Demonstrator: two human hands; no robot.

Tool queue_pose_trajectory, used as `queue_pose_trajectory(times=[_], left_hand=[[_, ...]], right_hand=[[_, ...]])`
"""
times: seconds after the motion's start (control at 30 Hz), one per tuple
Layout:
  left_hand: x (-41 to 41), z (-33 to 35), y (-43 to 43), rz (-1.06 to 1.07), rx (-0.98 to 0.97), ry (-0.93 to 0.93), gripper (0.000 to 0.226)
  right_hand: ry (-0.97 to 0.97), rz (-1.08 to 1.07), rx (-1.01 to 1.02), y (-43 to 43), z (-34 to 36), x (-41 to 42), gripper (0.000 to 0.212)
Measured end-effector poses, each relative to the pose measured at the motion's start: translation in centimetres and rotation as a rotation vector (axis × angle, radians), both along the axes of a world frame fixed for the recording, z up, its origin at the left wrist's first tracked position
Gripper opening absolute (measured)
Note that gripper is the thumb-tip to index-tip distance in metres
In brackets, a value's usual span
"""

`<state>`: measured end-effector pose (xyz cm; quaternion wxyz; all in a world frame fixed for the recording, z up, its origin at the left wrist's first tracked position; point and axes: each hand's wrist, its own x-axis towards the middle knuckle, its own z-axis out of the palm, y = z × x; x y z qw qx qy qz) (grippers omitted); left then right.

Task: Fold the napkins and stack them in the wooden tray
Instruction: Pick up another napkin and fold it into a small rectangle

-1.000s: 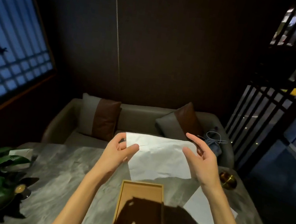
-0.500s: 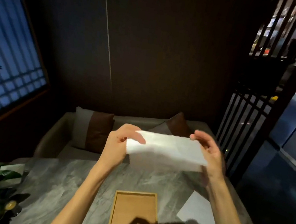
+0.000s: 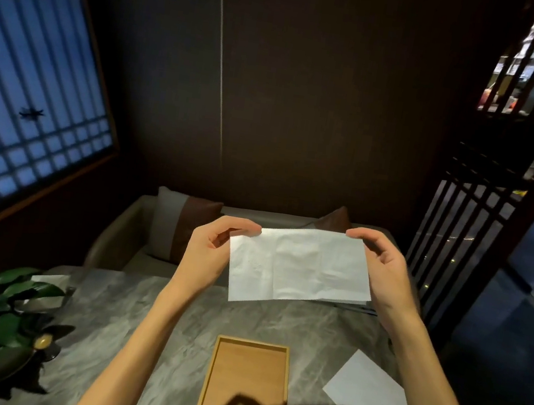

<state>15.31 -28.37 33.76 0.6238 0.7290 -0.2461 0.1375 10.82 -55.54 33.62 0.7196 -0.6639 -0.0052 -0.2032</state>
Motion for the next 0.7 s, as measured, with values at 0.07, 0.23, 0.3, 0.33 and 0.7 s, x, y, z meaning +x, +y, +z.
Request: queue_pose_trajectory(times=[0.07,0.23,0.3,0.33,0.7], left_hand=[[-0.2,0.2,0.6,0.017,0.000,-0.004,0.025],[-0.3,0.8,2.1,0.049,0.005,-0.011,0.024],[-0.2,0.6,2.5,0.056,0.018,0.009,0.025],[-0.1,0.5,2.7,0.054,0.021,0.021,0.026],[-0.9,-0.9,4.1,0.089,0.017,0.050,0.027]], right_hand=[[-0.001,0.020,0.011,0.2,0.2,0.2,0.017],[-0.016,0.056,-0.038,0.8,0.0,0.7,0.019],[-0.037,0.045,-0.080,1.0,-0.2,0.8,0.024],[-0.042,0.043,-0.094,1.1,-0.3,0.9,0.025],[0.055,0.164,-0.196,1.8,0.9,1.4,0.025]])
